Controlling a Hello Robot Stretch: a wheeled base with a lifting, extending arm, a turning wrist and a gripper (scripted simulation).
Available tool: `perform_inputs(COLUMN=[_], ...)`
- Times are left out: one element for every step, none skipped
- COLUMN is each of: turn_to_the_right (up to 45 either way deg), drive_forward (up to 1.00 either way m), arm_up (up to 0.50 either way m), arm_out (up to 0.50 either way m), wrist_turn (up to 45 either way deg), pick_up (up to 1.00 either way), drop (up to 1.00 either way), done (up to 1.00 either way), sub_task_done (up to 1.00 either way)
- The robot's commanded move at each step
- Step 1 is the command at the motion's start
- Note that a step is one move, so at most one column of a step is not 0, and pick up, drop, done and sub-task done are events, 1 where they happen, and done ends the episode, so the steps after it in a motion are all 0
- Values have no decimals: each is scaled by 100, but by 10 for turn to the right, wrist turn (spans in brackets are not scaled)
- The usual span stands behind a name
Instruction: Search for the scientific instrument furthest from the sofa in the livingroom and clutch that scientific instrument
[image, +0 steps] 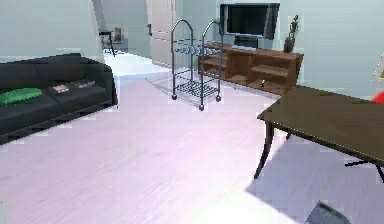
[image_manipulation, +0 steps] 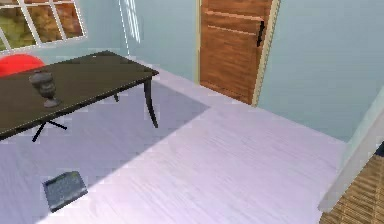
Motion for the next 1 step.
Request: perform_inputs(turn_to_the_right=[0], drive_forward=[50], arm_up=[0], arm_out=[0], wrist_turn=[0], pick_up=[0], drop=[0], done=[0], sub_task_done=[0])
